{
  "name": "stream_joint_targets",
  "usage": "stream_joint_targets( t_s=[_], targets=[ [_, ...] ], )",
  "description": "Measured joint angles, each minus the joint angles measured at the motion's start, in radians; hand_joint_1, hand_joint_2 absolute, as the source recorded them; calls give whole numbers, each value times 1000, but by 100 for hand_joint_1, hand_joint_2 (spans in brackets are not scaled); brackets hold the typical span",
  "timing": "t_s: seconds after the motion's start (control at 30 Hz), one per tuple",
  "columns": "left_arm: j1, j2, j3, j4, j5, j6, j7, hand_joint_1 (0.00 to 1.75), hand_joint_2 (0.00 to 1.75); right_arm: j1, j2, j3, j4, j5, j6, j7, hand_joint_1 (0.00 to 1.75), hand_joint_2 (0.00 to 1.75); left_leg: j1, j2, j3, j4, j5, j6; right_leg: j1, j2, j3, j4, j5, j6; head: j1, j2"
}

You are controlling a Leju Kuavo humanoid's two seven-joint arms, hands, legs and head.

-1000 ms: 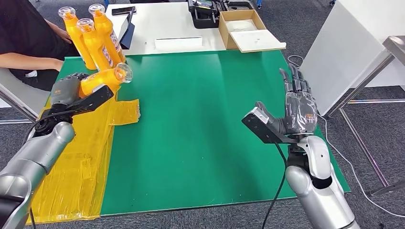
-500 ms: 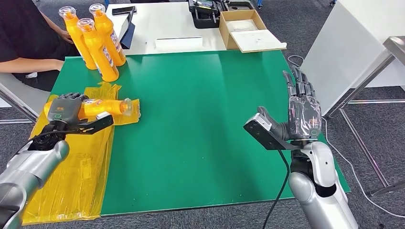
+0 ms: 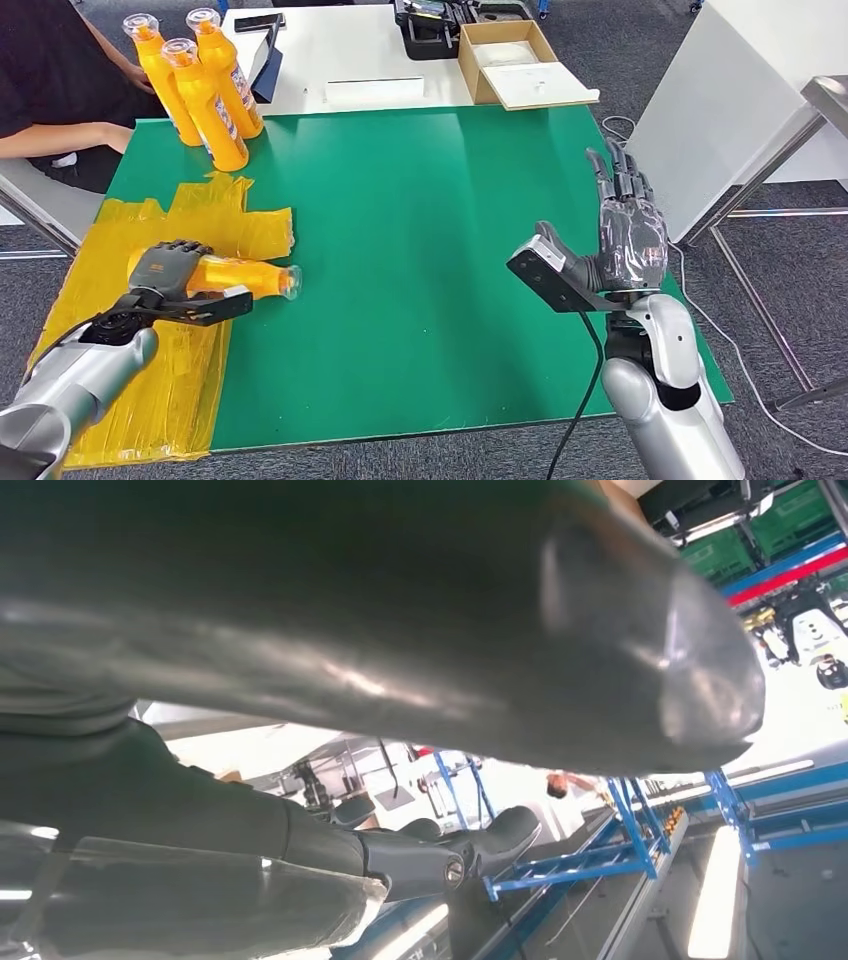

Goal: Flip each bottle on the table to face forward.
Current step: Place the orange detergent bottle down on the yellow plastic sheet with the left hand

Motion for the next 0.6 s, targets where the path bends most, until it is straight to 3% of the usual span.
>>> stream_joint_targets(
  t_s=[0.23, 0.6],
  targets=[
    [-1, -36, -11, 2, 25, -76, -53, 0, 0, -25, 16, 0, 23, -1, 23, 5, 0, 0, 0, -1, 2, 0, 0, 0, 0, -1, 2, 0, 0, 0, 0, 0],
    [3, -62, -18, 2, 49, -87, -79, 0, 0, -34, 28, 0, 47, -1, 26, 7, 0, 0, 0, -2, 2, 0, 0, -1, 0, -1, 3, 0, 0, 0, 0, 0]
  ],
)
